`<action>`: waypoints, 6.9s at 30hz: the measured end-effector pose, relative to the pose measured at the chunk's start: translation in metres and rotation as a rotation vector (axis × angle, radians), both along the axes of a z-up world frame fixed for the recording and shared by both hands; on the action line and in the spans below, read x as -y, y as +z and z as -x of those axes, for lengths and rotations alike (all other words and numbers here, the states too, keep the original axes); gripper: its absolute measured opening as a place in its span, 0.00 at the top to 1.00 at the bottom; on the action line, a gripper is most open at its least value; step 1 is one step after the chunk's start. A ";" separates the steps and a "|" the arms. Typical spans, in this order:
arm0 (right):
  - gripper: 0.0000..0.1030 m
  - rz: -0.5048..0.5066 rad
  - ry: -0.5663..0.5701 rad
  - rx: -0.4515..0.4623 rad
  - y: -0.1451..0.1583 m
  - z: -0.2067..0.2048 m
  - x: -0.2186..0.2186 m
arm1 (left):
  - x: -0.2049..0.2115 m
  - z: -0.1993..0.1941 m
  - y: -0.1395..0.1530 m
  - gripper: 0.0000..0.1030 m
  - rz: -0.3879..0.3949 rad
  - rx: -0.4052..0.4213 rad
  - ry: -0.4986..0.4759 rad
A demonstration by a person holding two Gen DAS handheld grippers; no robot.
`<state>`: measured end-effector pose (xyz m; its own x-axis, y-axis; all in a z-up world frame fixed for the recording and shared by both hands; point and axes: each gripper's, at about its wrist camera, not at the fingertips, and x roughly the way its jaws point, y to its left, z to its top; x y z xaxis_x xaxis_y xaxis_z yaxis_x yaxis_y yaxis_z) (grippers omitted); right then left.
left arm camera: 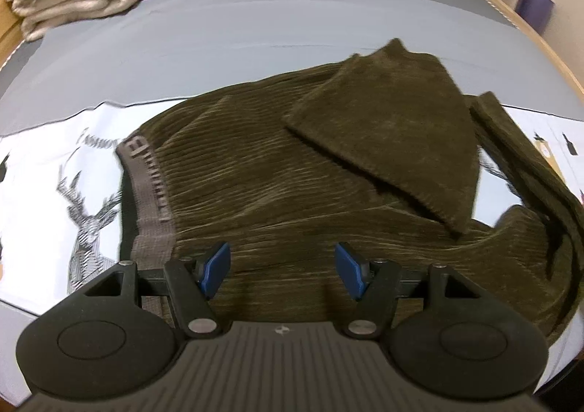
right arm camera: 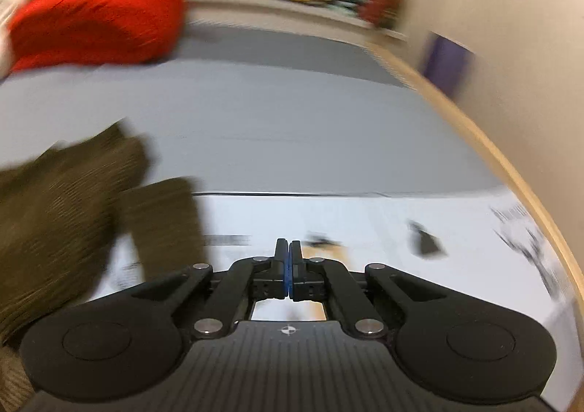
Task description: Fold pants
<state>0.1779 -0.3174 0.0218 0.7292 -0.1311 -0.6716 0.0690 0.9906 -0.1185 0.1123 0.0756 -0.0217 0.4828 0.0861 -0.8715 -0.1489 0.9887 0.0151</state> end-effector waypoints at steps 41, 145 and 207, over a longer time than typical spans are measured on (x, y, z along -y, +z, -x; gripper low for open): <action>0.93 -0.007 0.220 -0.084 -0.039 -0.042 -0.082 | -0.007 0.003 0.000 0.30 -0.010 0.000 0.001; 0.80 -0.876 -0.031 -0.349 -0.091 -0.113 -0.067 | 0.058 -0.083 -0.040 0.42 -0.068 0.008 -0.096; 0.48 -1.265 -0.769 -0.184 -0.116 -0.099 0.167 | 0.130 -0.155 -0.099 0.70 -0.125 0.048 -0.294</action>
<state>0.2773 -0.4845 -0.0946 0.6484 0.2898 -0.7040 0.6888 0.1704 0.7046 0.2675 -0.0547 -0.1211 0.5431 0.0419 -0.8387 0.1394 0.9804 0.1392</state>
